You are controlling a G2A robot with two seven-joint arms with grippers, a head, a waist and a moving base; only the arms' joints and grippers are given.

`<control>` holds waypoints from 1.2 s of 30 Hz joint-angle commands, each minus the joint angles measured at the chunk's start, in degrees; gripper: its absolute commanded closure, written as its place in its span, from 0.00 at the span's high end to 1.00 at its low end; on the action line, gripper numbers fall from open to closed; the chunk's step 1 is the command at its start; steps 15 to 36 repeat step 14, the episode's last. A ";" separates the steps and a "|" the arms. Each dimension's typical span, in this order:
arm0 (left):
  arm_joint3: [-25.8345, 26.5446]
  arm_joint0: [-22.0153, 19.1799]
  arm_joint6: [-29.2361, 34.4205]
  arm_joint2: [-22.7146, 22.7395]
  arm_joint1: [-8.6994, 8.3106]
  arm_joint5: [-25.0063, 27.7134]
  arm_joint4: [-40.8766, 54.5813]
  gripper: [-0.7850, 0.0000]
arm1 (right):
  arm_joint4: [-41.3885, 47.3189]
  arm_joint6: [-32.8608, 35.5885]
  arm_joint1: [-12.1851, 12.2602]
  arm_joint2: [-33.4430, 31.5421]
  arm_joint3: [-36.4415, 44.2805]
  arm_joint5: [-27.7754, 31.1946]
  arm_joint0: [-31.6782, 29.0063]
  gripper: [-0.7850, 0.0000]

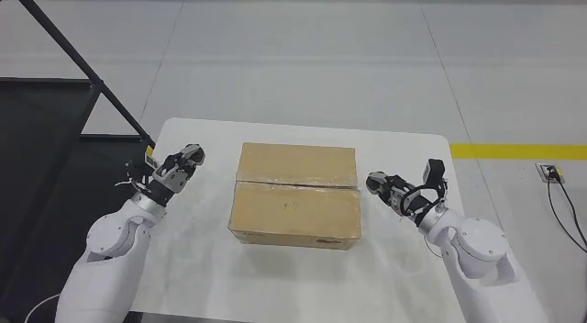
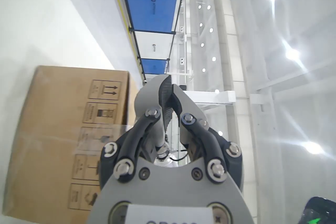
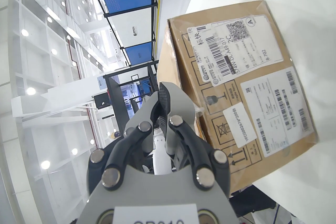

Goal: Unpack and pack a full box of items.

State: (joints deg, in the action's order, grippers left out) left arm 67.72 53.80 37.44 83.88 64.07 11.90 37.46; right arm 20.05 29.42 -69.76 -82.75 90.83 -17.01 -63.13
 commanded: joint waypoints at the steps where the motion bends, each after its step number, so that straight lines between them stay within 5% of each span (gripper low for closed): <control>1: 2.24 0.90 0.10 1.10 -0.12 -0.69 1.48 1.00 | 1.68 -0.49 0.02 -1.16 0.19 2.01 -1.07 0.00; 3: 3.87 1.54 -0.21 2.08 -0.20 -0.71 2.55 1.00 | 3.81 -1.01 0.06 -2.82 0.81 4.63 -2.70 0.47; 4: 3.87 1.54 -0.21 2.08 -0.20 -0.71 2.55 1.00 | 5.08 -1.59 0.04 -3.68 1.24 6.01 -3.62 1.00; 6: 3.87 1.54 -0.21 2.08 -0.20 -0.71 2.55 1.00 | 6.68 -1.51 0.04 -4.47 1.93 7.42 -4.86 1.00; 7: 3.97 1.58 -0.22 2.13 -0.20 -0.72 2.61 0.63 | 6.14 -1.60 0.04 -4.25 1.73 7.01 -4.52 0.16; 14: 3.87 1.54 -0.21 2.08 -0.20 -0.71 2.55 0.95 | 6.68 -1.51 0.03 -4.47 1.93 7.42 -4.86 0.70; 36: 3.87 1.54 -0.21 2.08 -0.20 -0.71 2.55 0.95 | 6.68 -1.51 0.03 -4.47 1.93 7.42 -4.86 0.70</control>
